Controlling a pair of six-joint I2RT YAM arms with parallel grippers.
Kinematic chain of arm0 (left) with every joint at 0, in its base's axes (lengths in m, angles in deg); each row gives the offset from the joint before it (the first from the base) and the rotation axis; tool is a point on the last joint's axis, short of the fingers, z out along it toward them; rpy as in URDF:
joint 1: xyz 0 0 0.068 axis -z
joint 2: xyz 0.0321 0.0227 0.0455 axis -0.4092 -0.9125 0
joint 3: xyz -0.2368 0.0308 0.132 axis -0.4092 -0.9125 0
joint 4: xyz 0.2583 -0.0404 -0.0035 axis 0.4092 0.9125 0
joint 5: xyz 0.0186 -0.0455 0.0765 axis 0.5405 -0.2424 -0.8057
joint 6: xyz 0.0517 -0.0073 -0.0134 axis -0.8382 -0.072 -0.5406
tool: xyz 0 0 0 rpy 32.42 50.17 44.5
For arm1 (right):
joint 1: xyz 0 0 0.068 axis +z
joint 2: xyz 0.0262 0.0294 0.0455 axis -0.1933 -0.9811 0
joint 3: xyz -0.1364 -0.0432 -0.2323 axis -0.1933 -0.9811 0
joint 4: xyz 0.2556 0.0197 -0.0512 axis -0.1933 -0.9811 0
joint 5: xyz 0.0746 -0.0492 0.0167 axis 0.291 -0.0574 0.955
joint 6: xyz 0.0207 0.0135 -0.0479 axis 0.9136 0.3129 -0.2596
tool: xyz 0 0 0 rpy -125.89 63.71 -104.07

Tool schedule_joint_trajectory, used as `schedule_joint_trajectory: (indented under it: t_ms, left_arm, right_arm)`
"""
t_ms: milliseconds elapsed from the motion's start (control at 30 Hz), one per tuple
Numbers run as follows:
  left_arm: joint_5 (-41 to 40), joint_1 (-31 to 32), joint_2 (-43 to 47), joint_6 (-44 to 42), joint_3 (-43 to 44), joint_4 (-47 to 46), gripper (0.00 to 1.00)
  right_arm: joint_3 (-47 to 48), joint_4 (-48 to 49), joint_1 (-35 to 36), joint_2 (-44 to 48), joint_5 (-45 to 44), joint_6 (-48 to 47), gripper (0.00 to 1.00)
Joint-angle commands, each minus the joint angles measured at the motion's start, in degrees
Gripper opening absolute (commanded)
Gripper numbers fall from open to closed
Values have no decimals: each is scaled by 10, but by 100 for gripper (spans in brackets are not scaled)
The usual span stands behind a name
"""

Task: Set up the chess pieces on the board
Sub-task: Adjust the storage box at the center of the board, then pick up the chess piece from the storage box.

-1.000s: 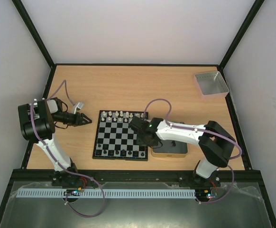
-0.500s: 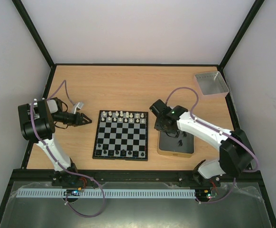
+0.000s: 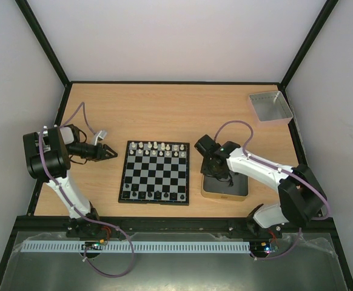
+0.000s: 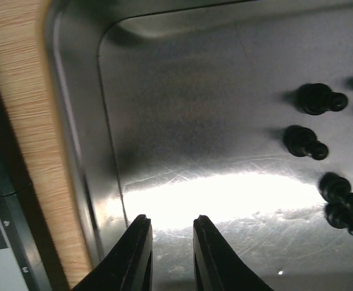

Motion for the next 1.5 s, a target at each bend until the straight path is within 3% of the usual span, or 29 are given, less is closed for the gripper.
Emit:
schedule_joint_trajectory:
  t_ms: [0, 267, 400, 667, 1033, 1467]
  left_arm:
    - [-160, -6, -49, 4, -23, -21, 47]
    - [-160, -5, -51, 2, -22, -20, 47]
    - [-160, -5, -50, 2, -23, -20, 47]
    - [-160, -5, -52, 2, -22, -19, 47]
    - [-163, -6, -52, 6, -23, -22, 47]
    - [-163, -5, -54, 8, -21, -23, 47]
  right_arm:
    - [8, 22, 22, -4, 22, 6, 18]
    - [27, 43, 84, -37, 42, 31, 18]
    - [41, -2, 82, -29, -24, 31, 18]
    - [16, -46, -20, 28, -73, 0, 20]
    - [-10, 1, -92, 9, -37, -43, 24]
    - [-23, 45, -119, -24, -22, -65, 23]
